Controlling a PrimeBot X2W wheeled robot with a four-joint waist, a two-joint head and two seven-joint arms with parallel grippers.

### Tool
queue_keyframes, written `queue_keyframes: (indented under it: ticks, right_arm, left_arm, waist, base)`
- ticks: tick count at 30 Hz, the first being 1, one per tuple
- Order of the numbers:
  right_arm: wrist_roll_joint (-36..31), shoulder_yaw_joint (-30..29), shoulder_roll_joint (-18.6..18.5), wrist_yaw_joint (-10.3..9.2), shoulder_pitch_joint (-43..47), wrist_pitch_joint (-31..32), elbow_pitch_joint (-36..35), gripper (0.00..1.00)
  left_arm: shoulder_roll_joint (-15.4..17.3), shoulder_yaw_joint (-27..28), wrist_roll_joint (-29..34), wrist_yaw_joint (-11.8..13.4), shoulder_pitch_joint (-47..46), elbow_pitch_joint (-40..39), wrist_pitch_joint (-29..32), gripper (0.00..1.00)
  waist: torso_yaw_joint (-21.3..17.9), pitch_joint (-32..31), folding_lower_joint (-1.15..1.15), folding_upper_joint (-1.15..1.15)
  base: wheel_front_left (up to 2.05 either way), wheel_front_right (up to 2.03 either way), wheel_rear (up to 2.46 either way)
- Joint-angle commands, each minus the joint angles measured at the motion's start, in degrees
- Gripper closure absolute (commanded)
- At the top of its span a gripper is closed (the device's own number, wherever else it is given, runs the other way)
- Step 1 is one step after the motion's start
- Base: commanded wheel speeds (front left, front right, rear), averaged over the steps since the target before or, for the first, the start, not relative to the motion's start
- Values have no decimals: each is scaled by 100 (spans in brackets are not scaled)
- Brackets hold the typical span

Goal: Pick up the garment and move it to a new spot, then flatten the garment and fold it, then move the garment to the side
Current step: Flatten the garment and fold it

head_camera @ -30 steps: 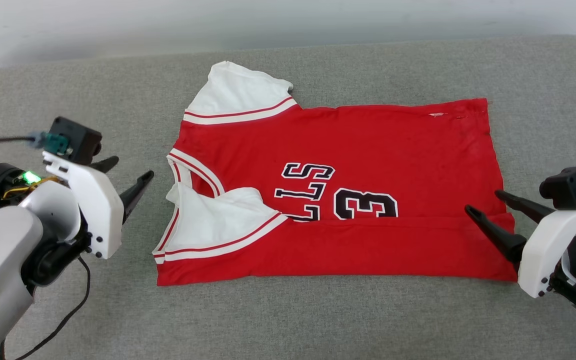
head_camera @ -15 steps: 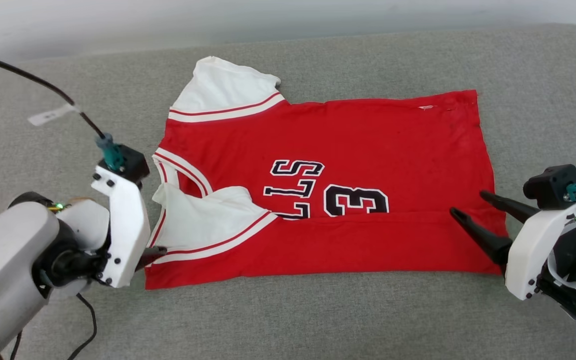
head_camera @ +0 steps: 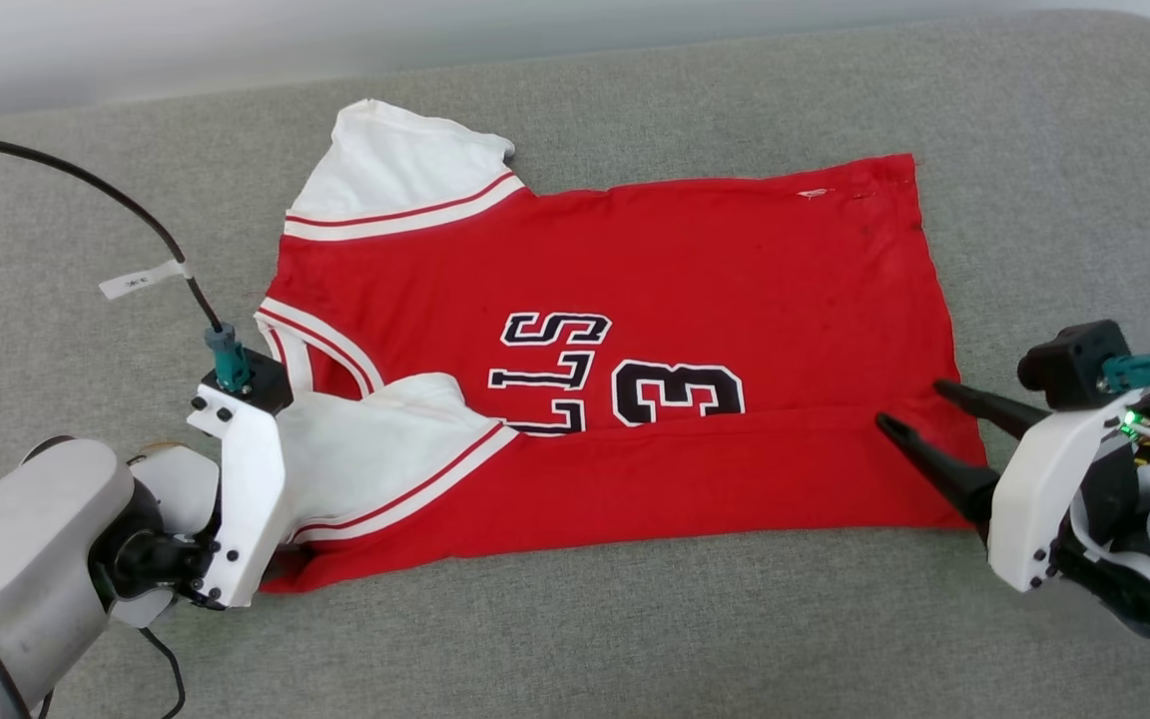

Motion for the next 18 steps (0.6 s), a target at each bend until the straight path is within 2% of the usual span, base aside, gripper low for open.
queue_keyframes:
  ticks: [1,2,7,10,18]
  right_arm:
    - [62,-6,-29,-2,-93,15,4,0]
    - [90,-13,-43,-2,-113,47,-3,0]
    - [142,-35,-378,-3,-370,350,-147,0]
    - [98,48,-673,-2,-588,778,-333,0]
    - [469,506,-1390,-3,-1031,2735,-610,0]
  left_arm:
    - [-166,-186,-4,-24,270,141,-37,88]
    - [-210,-192,3,-62,241,169,-46,100]
    - [-302,-54,0,-199,-26,121,-206,100]
    - [-230,-29,91,-242,-184,1,-247,100]
    - [-42,23,130,-244,-156,-511,-378,100]
  waist:
    - [10,-19,0,0]
    - [24,-51,0,0]
    - [135,-246,0,0]
    - [194,-333,0,0]
    - [294,-374,0,0]
  base:
    - [0,0,0]
    - [0,0,0]
    - [0,0,0]
    - [0,0,0]
    - [0,0,0]
